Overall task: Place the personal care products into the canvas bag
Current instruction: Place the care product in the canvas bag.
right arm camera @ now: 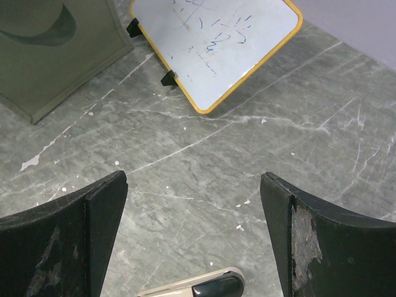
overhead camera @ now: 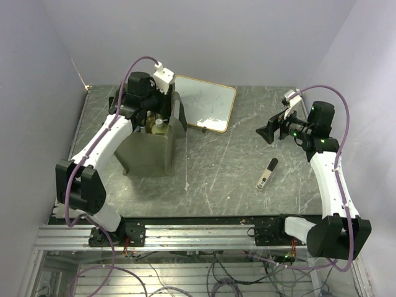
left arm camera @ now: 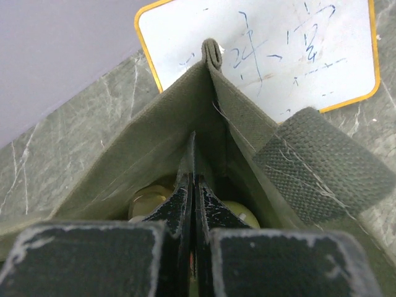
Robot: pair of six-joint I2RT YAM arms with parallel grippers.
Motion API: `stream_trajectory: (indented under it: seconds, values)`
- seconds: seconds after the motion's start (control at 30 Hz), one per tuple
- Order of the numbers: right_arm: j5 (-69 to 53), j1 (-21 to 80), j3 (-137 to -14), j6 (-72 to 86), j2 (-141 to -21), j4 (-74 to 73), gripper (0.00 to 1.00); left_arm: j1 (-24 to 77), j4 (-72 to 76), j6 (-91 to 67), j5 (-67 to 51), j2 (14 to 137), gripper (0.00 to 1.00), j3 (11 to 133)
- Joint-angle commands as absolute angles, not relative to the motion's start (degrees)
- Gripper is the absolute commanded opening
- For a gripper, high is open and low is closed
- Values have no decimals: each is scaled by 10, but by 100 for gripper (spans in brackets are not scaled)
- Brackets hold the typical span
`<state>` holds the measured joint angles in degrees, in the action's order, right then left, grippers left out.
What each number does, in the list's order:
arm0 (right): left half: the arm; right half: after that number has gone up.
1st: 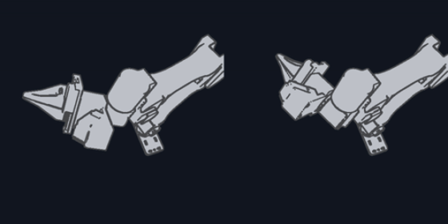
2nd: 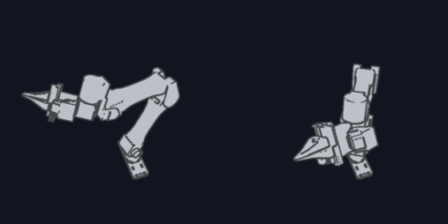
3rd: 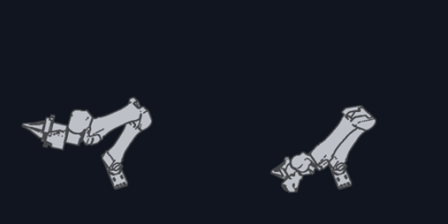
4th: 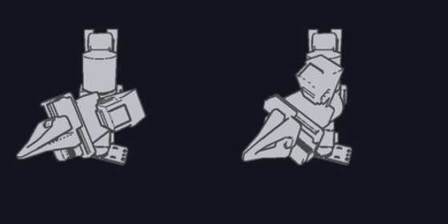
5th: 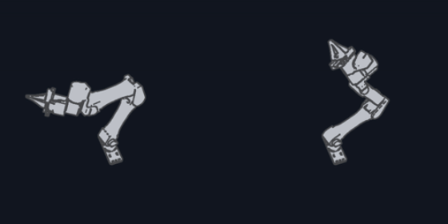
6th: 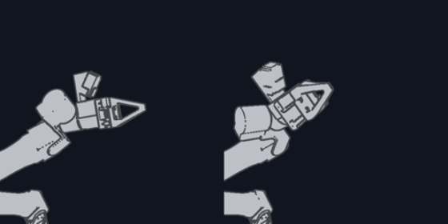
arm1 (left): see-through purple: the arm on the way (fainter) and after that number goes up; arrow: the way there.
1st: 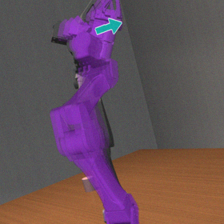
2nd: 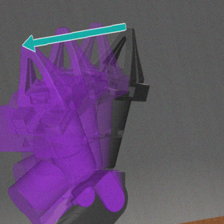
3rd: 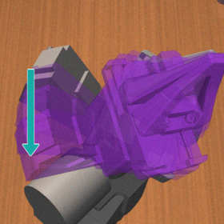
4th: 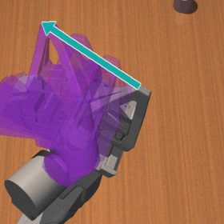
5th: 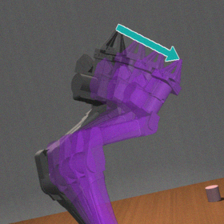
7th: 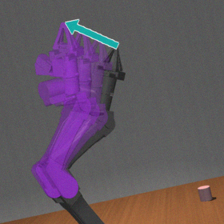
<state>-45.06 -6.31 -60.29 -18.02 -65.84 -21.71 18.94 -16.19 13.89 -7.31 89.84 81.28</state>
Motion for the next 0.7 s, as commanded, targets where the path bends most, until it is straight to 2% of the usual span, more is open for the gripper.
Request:
stream_trajectory:
  seconds: [0.0, 0.33, 0.67]
  values:
    - [-459, -65, -593, -185, -659, -219, 89, 186, -171, 179, -92, 913, 7, 833]
    - [-461, -65, -592, -186, -658, -217, 89, 186, -181, 203, -72, 947, 7, 824]
    - [-462, -65, -590, -186, -658, -216, 89, 186, -174, 191, -83, 978, 15, 806]
